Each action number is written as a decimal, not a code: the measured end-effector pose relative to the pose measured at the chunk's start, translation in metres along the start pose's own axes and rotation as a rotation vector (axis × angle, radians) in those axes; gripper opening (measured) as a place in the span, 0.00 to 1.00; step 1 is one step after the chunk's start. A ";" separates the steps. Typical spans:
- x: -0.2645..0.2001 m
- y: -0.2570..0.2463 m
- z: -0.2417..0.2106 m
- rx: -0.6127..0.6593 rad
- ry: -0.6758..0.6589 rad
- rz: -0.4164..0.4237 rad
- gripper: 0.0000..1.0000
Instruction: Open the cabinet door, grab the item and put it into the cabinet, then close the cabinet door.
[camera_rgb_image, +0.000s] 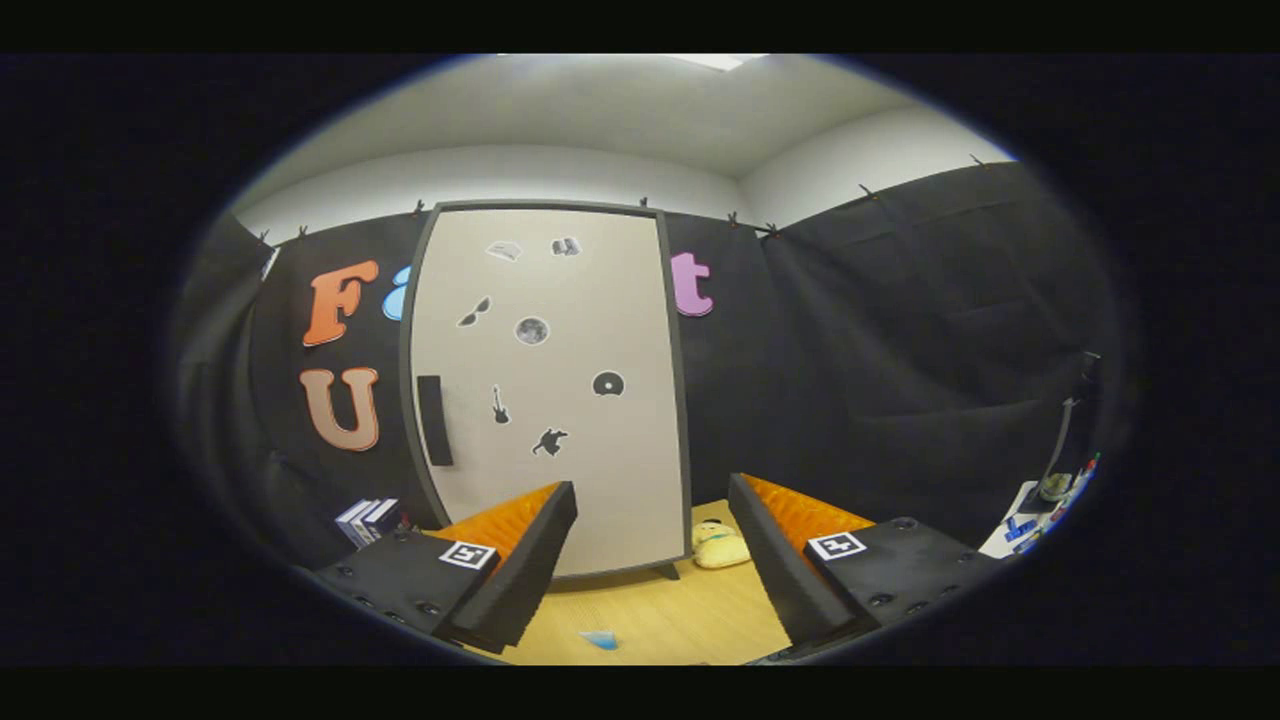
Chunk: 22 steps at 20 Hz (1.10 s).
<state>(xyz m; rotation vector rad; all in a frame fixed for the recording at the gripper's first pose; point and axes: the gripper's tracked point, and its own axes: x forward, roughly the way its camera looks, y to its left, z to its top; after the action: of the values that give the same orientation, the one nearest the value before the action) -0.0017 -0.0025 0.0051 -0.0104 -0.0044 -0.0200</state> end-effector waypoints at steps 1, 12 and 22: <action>0.000 0.001 -0.001 -0.002 0.002 0.003 0.98; 0.022 0.071 -0.002 -0.010 0.032 0.128 0.98; 0.095 0.209 0.003 -0.042 0.095 0.331 0.98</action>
<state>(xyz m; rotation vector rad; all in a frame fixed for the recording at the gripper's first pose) 0.0977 0.2046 0.0061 -0.0520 0.0927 0.3109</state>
